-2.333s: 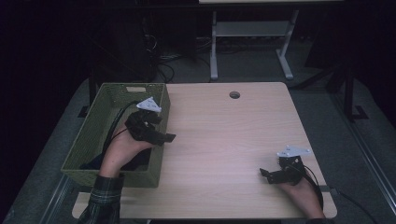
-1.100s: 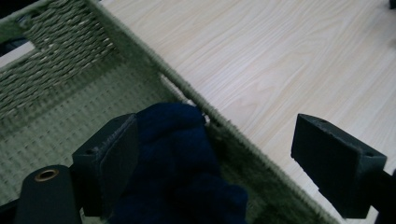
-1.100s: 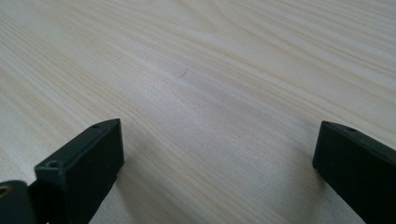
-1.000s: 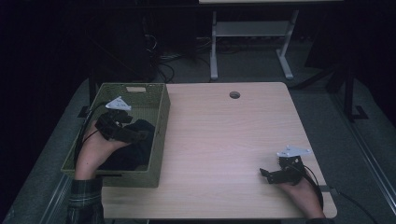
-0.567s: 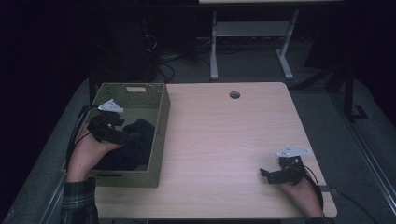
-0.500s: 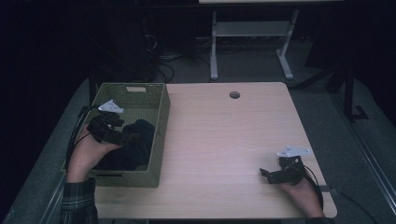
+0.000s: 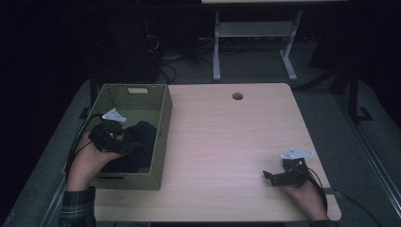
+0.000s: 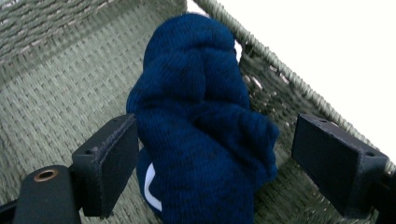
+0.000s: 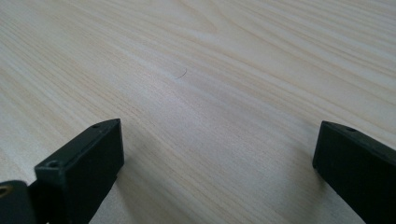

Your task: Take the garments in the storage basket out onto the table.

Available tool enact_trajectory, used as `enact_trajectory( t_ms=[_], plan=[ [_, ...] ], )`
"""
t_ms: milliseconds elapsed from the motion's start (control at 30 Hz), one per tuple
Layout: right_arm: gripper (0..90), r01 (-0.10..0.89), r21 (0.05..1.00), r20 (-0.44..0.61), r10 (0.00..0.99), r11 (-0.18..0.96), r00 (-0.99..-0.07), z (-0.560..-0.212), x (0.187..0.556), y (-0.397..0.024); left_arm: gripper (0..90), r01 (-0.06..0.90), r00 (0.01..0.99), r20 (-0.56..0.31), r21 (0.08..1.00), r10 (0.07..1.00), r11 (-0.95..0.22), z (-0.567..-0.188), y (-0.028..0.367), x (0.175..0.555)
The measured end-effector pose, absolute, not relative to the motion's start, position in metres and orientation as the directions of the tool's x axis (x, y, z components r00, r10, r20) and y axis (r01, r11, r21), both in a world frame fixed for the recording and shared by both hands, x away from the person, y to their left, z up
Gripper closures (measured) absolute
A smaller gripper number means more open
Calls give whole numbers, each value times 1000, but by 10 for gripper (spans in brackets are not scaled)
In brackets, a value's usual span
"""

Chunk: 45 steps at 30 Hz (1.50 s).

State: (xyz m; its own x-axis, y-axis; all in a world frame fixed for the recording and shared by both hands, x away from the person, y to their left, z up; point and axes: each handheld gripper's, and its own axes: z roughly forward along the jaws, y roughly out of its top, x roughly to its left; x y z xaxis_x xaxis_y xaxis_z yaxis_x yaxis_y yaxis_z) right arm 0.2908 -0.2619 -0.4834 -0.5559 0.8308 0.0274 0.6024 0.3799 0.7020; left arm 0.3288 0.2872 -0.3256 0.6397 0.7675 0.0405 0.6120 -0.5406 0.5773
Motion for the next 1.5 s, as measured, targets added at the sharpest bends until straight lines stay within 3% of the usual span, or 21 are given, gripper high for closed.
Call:
enact_trajectory(
  t_ms=[1033,1233,1333,1400,1433,1500],
  plan=[
    [15,602,702,27,830,380,-557,-483,291,-262,160,690,640,-6,446,769,-570,-367,283,339],
    [15,602,702,27,830,380,-557,-483,291,-262,282,681,659,-16,438,752,-587,-368,284,339],
    [15,603,702,28,831,379,-556,-483,291,-262,386,674,669,-14,433,743,-599,-367,285,339],
    [15,603,702,29,831,379,-556,-483,291,-262,395,671,672,-16,437,741,-599,-368,286,339],
    [15,603,702,28,831,380,-556,-483,291,-262,458,674,671,-22,435,741,-597,-368,287,340],
    [15,603,702,28,831,379,-556,-483,291,-262,471,673,673,-25,435,739,-598,-368,288,340]
  ],
)
